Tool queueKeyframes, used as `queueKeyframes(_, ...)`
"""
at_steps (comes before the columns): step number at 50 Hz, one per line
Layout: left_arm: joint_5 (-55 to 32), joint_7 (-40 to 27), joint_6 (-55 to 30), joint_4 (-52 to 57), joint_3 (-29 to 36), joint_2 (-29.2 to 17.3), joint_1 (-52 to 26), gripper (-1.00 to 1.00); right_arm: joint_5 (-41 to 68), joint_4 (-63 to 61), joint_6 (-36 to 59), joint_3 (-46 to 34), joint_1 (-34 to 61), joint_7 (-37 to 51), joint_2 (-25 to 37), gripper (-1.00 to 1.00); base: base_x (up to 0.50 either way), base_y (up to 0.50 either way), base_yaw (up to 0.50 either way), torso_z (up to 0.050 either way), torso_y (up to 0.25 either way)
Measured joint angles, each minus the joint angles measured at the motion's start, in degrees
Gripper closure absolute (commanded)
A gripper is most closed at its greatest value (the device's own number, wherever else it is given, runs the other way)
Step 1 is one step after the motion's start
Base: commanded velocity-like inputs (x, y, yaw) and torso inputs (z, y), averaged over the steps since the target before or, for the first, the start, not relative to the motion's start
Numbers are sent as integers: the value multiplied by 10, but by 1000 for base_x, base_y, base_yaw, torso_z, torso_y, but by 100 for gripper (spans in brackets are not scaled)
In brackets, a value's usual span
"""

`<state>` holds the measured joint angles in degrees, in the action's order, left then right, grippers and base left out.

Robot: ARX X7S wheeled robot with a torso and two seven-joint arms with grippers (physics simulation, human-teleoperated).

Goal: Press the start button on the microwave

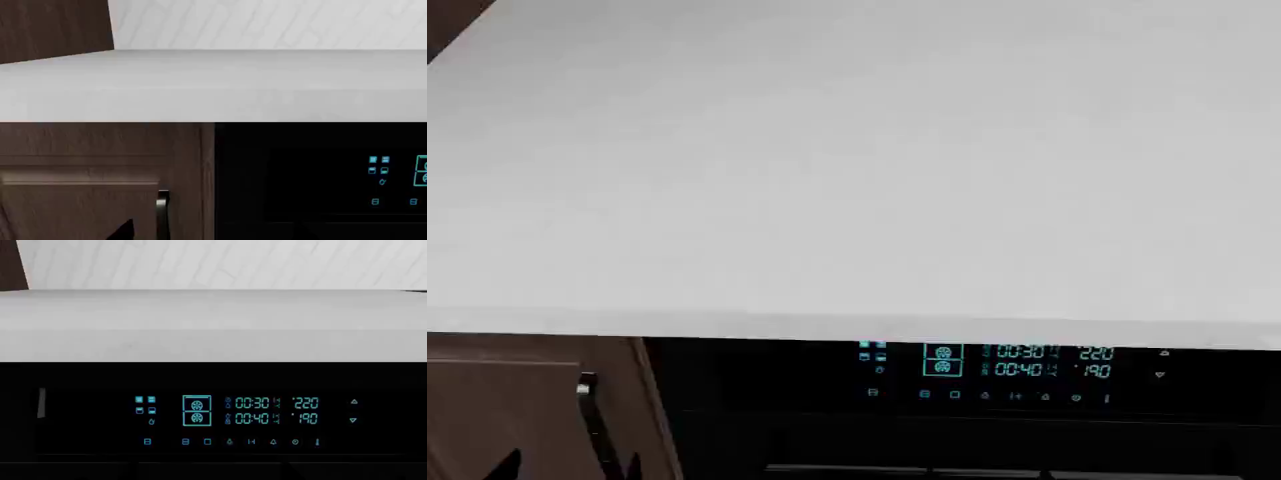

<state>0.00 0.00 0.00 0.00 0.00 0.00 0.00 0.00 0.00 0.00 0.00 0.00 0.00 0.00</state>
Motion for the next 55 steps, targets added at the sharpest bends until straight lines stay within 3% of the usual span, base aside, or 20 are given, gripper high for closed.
queueKeyframes(35, -51, -41, -3, 7, 36, -34, 1, -100, 34, 5, -12, -43, -6, 53, 35, -100, 0, 0, 0, 0, 0)
queueKeyframes(55, -77, -64, -3, 58, 50, -53, 16, -100, 44, -54, 4, -66, -18, 75, 57, -100, 0, 0, 0, 0, 0)
